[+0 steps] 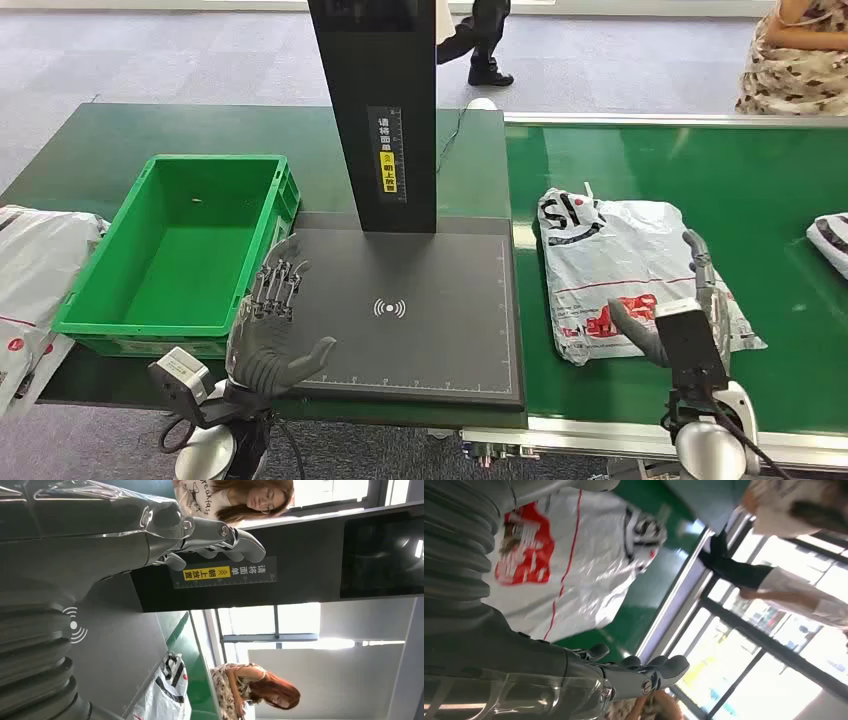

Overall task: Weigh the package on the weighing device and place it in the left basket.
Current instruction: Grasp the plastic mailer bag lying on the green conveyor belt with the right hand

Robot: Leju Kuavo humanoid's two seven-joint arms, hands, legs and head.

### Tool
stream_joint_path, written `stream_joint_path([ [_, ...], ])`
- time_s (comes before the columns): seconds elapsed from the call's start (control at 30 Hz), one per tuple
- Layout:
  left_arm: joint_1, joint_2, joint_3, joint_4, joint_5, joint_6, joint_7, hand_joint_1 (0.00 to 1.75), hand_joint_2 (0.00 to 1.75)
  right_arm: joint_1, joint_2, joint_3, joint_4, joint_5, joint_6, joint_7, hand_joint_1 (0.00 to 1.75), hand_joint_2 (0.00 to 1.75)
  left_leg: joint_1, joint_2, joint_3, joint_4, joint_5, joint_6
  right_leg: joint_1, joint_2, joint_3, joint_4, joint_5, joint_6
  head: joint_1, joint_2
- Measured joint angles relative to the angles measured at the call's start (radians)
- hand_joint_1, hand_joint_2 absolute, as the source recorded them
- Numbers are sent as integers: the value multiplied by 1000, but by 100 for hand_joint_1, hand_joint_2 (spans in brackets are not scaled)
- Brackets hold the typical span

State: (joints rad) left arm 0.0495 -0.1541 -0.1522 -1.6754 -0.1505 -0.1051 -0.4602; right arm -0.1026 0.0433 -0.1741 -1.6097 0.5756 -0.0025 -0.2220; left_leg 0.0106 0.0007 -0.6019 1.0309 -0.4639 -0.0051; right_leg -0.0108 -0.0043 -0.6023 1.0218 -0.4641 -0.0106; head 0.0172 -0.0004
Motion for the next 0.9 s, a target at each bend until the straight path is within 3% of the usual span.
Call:
stream_joint_path([
  [0.07, 0, 0, 0, 0, 0, 0, 0, 0, 175, -21, -19, -14, 31, 27, -9, 9, 0, 175, 0, 0, 0, 0, 0, 0, 0, 0, 0, 0, 0, 0, 0, 0],
  [0.3, -2, 13, -12, 7, 5, 4, 0, 0, 175, -203, -179, -80, 338, 153, -31, 69, 0, 175, -1, 0, 0, 1, 0, 1, -1, 0, 0, 0, 1, 1, 0, 0],
  [0.5, -4, 25, -21, 14, 20, 8, 4, 0, 175, -341, -283, -77, 669, 190, 131, 143, 0, 175, -1, -1, 0, 1, 0, 1, -2, -1, 0, 0, 1, 1, 0, 0],
  [0.73, -17, 35, -25, 31, 35, 12, 22, 0, 175, -439, -328, 0, 953, 216, 296, 204, 2, 175, 0, -1, 0, 0, 0, 1, -1, 0, 0, 0, 1, 1, 0, 0],
  [0.87, -17, 36, -25, 32, 33, 12, 41, 0, 175, -457, -335, 41, 1022, 215, 322, 210, 175, 175, 0, -1, 0, 0, 0, 1, -1, 0, 0, 0, 1, 1, 0, 0],
  [0.9, -17, 36, -25, 32, 33, 12, 43, 0, 175, -458, -335, 50, 1030, 213, 325, 208, 175, 175, 0, -1, 0, 0, 0, 1, -1, 0, 0, 0, 1, 1, 0, 0],
])
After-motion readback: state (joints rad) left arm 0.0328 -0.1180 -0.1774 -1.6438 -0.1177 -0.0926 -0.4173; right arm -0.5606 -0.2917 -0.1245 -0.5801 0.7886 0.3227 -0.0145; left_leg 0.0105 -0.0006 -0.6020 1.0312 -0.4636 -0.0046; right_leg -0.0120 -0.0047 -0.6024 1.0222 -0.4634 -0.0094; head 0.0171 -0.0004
